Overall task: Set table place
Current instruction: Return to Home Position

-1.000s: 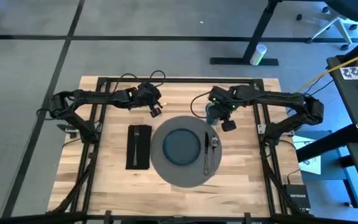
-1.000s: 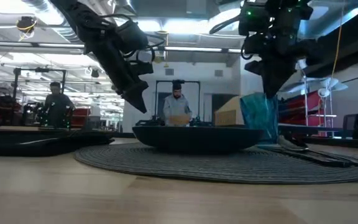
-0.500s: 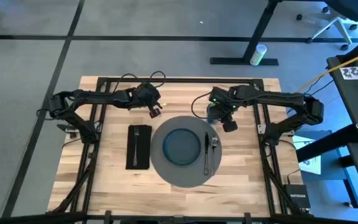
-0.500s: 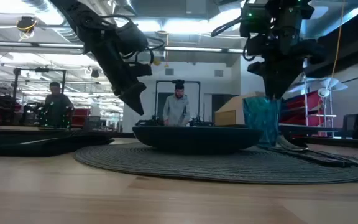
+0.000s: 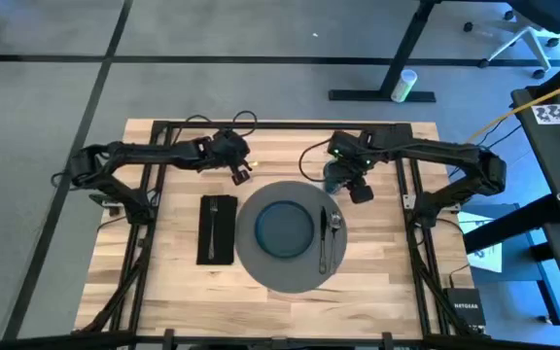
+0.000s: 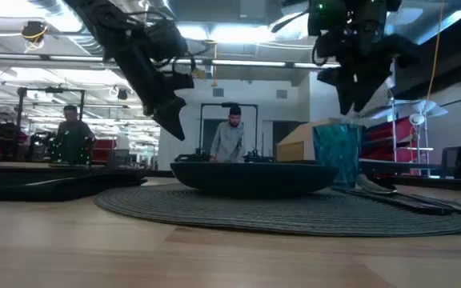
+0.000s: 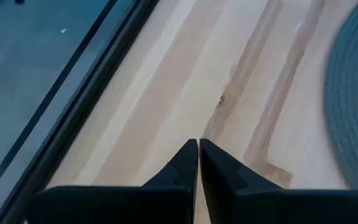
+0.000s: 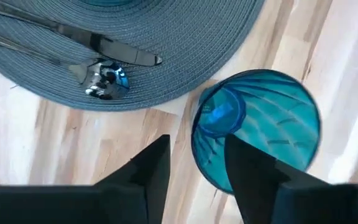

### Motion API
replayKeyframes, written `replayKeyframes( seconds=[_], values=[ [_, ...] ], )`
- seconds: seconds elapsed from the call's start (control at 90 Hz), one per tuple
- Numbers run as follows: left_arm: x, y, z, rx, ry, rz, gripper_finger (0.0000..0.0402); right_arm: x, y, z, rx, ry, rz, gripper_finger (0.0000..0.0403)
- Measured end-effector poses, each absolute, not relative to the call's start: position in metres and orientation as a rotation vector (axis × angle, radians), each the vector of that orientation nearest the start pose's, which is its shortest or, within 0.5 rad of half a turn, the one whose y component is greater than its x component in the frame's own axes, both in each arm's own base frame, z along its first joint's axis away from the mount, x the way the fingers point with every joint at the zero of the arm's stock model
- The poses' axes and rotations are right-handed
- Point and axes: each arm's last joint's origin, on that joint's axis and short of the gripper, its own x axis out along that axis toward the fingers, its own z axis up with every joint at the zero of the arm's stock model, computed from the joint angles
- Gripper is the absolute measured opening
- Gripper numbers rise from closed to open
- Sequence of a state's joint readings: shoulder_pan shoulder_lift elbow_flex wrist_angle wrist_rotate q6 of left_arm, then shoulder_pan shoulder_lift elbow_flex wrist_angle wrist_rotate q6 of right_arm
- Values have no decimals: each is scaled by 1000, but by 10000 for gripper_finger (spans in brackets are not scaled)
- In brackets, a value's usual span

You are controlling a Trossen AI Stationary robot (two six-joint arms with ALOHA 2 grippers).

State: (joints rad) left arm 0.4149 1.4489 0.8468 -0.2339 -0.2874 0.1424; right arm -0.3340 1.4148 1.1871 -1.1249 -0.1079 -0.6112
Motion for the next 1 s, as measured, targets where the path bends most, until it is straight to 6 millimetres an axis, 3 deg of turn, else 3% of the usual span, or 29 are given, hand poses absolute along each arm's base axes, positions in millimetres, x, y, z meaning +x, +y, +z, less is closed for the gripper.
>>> replayKeyframes(
  seconds=[0.2,0.433,0.567,0.7,1.0],
  values=[
    [244,105,231,97,878,561,0,225,-73,289,-221,1282,256,115],
    [222,75,261,50,776,472,0,201,-65,312,-257,1192,225,10],
    [209,58,266,41,698,436,0,184,-59,313,-290,1109,193,8],
    [195,45,257,37,608,402,0,166,-53,298,-296,1028,152,2],
    [169,22,209,-22,412,266,0,137,-37,244,-242,646,166,0]
  ],
)
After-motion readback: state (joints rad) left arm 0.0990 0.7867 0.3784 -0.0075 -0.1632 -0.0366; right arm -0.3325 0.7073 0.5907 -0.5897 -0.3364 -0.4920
